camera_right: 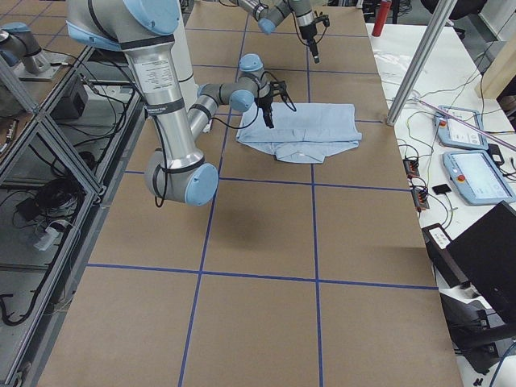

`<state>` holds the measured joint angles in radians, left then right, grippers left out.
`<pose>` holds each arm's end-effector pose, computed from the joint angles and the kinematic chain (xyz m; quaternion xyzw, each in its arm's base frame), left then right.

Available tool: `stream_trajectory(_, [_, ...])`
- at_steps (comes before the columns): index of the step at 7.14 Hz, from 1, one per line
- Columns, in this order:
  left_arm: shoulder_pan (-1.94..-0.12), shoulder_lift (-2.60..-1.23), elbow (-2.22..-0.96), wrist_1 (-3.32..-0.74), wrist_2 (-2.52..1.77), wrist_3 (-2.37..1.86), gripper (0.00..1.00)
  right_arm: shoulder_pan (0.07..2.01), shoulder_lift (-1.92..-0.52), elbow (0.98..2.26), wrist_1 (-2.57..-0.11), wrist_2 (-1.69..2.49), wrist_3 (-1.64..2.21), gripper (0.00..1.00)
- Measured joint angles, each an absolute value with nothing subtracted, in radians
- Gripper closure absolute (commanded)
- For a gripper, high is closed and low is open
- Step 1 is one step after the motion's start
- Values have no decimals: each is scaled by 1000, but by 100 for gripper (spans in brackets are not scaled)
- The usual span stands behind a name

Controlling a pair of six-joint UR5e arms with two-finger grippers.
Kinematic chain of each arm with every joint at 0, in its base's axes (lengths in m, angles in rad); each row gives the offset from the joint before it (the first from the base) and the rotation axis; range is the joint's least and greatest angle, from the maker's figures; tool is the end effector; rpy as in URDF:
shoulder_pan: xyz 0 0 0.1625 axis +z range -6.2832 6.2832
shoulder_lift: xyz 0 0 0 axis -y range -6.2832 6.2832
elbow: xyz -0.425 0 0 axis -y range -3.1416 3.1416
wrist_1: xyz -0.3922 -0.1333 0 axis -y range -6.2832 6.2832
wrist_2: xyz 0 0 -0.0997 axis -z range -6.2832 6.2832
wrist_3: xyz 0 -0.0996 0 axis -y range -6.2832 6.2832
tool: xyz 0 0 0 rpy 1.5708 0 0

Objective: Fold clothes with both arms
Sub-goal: 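Lower the right gripper onto the shirt beside the collar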

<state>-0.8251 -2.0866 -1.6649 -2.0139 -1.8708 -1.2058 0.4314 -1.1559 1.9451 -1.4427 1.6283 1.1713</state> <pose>0.3736 -0.5576 0.2680 0.1715 0.4839 -0.1218 0.8495 -0.4800 -0.3614 0.2544 0.1550 -0.4153 0.0016 0.8964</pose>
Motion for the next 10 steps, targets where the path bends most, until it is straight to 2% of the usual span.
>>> stream_trajectory(3, [-822, -2085, -1665, -2016, -1871, -1207, 0, 330, -1124, 1885, -1534, 1526, 1087, 0])
stream_trajectory(10, [-816, -2086, -1654, -2026, -1868, -1207, 0, 298, -1127, 1827, -1555, 1514, 1020, 0])
